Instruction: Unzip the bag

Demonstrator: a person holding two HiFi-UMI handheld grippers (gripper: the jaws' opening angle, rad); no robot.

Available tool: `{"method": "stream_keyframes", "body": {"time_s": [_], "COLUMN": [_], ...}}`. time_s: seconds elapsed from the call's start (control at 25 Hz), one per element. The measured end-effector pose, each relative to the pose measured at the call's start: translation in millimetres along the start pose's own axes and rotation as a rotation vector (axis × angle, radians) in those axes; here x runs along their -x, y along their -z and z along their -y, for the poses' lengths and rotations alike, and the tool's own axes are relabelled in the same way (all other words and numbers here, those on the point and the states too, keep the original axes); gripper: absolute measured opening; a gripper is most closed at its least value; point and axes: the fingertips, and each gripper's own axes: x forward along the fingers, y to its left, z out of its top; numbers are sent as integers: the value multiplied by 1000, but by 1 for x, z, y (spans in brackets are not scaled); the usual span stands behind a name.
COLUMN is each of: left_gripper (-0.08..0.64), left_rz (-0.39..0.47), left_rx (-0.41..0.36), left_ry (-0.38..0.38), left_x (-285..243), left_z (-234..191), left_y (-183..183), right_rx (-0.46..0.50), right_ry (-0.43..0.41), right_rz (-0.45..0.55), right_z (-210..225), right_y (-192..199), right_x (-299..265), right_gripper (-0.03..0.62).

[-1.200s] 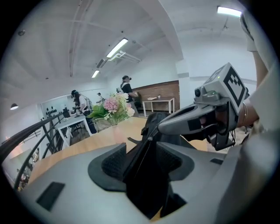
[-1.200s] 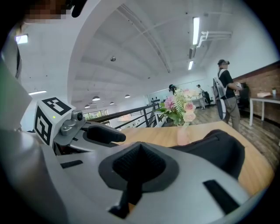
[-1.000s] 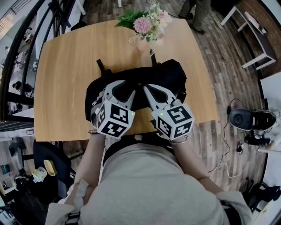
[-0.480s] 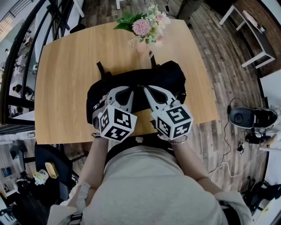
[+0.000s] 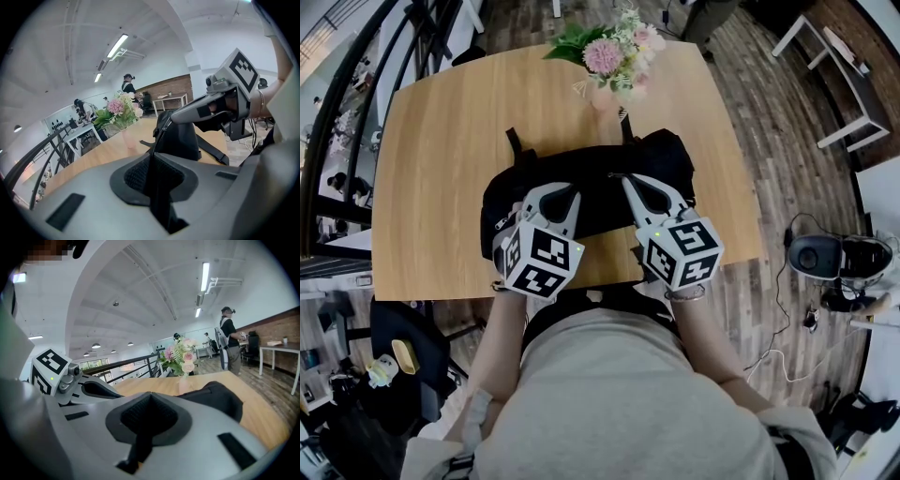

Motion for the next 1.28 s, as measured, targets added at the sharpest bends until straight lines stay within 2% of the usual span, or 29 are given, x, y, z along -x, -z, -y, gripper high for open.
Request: {"method": "stream_keyframes", "body": {"time_s": [0.36,0.8,0.96,1.28], "left_gripper": [40,40,40,40], "left_rz": [4,1,-2,-2], "left_rx": [31,21,44,47], "left_ry": [-9,-15,-19,-15], "left_x": [1,1,2,-1], "left_z": [-1,0,-2,-1], "left_y": [0,-3,-1,1], "right_rx": [-8,-10,-41,-38], "right_ry": [63,124,158,217], "right_rz": [17,29,42,39], "right_z": [40,70,85,113], "right_y": [-6,-13,-15,-13], "right_x": [21,32,37,42], "right_gripper": [9,11,9,12]}}
